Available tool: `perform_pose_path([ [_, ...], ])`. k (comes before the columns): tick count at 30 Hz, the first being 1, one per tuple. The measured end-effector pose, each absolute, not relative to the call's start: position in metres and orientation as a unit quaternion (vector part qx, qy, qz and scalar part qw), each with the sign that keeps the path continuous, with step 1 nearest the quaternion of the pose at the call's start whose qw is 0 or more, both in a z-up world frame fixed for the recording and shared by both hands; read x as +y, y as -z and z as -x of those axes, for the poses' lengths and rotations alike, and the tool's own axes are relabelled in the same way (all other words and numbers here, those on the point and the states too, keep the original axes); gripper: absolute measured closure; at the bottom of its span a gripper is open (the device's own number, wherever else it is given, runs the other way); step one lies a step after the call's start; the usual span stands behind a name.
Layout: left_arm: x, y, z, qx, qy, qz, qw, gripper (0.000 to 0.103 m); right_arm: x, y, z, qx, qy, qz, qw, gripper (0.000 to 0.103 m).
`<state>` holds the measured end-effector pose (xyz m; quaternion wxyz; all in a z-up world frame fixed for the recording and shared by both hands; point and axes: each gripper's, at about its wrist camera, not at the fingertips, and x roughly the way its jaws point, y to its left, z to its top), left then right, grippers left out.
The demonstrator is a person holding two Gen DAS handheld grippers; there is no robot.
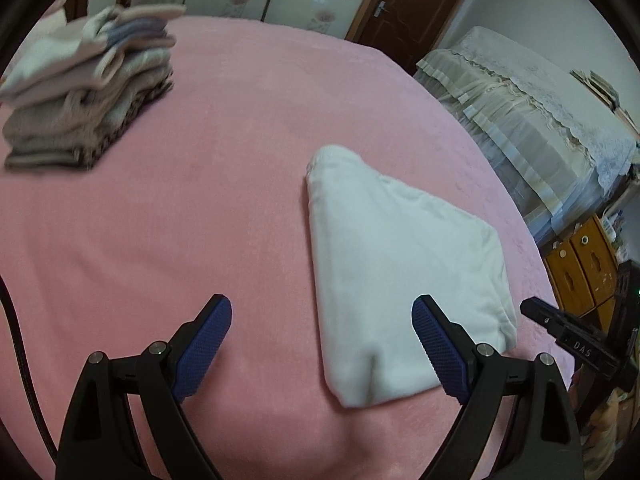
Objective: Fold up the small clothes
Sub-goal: 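Press and square the folded shirt edges with both grippers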
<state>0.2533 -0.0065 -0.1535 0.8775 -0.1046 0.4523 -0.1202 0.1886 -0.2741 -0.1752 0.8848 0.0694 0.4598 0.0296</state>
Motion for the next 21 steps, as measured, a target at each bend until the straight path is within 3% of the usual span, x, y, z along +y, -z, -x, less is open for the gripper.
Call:
perform_pose_path([
  [6,-0.044,0.140,-0.290,0.432,0.150,0.071,0.886,0.012,-0.273,0.165,-0.232,0.433,-0.045,-0.066,0.898,0.069],
  [12,-0.084,0.158,-0.328,0.449,0.167,0.075,0.875,0.012,-0.267,0.188,-0.291,0.456,-0.046,-0.069,0.886,0.069],
  [14,-0.092,0.174,-0.334,0.468,0.156,0.062,0.867,0.013,-0.269,0.203,-0.301,0.473,-0.020,-0.049,0.879,0.075],
  [16,-0.092,0.192,-0.339,0.485,0.131,0.041,0.864,0.013,-0.279,0.219,-0.306,0.489,-0.005,-0.039,0.871,0.090],
  [21,-0.062,0.217,-0.347,0.515,0.118,0.103,0.843,0.013,-0.302,0.225,-0.301,0.490,0.005,-0.066,0.869,0.092],
])
